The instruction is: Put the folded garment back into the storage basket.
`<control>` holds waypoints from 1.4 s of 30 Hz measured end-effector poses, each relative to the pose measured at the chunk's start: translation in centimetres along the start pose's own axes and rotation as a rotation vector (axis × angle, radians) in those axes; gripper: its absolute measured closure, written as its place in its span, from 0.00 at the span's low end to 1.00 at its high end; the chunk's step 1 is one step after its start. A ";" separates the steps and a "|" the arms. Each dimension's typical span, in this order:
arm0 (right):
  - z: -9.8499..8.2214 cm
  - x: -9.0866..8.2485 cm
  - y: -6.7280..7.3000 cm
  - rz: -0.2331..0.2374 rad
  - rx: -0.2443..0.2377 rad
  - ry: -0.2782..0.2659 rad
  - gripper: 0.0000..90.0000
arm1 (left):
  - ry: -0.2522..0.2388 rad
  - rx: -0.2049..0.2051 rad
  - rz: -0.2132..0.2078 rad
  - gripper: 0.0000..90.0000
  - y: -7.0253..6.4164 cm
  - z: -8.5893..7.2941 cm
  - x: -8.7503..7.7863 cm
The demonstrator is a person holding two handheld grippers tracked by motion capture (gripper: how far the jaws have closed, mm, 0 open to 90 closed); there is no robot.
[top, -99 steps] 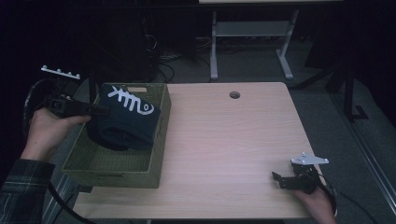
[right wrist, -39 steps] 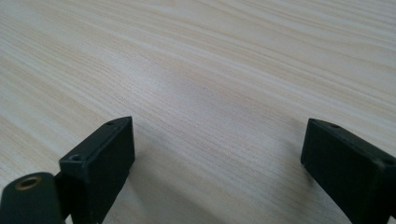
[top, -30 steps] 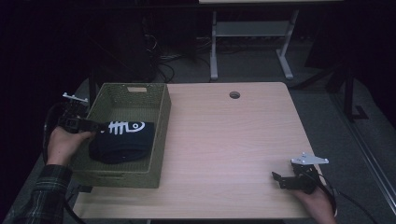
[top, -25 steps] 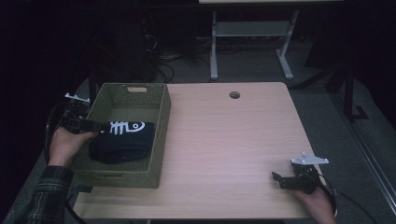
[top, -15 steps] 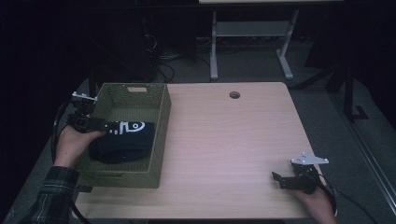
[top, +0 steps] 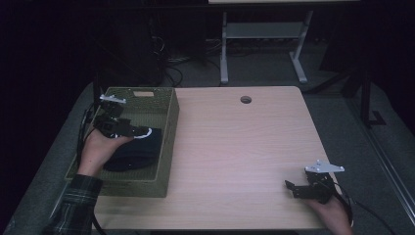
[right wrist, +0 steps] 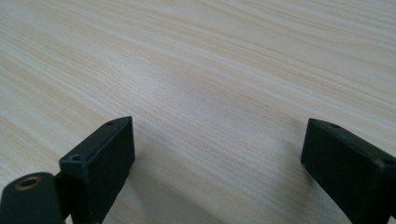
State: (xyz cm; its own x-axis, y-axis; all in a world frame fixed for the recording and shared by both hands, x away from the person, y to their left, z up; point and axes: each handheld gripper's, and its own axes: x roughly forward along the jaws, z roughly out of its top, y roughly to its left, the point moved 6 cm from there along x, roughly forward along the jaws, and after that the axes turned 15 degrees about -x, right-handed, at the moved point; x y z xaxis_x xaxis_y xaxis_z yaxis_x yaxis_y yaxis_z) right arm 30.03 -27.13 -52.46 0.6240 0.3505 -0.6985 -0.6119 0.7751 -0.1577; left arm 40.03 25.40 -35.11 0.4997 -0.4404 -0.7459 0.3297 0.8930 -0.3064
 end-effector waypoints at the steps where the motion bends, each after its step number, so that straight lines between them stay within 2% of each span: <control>1: 0.0 0.0 0.0 0.000 0.001 0.000 0.10 | -0.003 0.010 -0.012 0.15 -0.5 0.1 0.2; 10: 0.0 0.0 0.0 0.000 -0.002 -0.001 0.10 | -0.019 0.076 -0.089 0.15 -4.9 0.0 1.7; 23: 0.0 0.0 0.0 0.000 -0.003 -0.002 0.10 | -0.022 0.148 -0.180 0.15 -10.6 -1.7 4.6; 29: 0.0 0.0 0.0 0.000 -0.003 -0.002 0.10 | -0.014 0.190 -0.217 0.15 -12.6 -2.9 6.0; 36: 0.0 0.0 0.0 -0.001 -0.003 -0.002 0.10 | -0.062 0.217 -0.277 0.15 -14.8 -4.0 7.1; 42: 0.0 0.0 0.0 0.000 0.000 -0.003 0.10 | -0.019 0.252 -0.275 0.15 -15.8 -5.9 9.1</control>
State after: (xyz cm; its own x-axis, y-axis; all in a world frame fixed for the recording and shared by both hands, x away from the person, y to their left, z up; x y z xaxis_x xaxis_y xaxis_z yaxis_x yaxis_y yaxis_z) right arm 30.06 -27.12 -52.45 0.6257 0.3520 -0.6961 -0.6116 0.7753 -0.1576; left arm 34.66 7.83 -40.54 0.3790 -0.6641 -0.6444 0.6390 0.6915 -0.3368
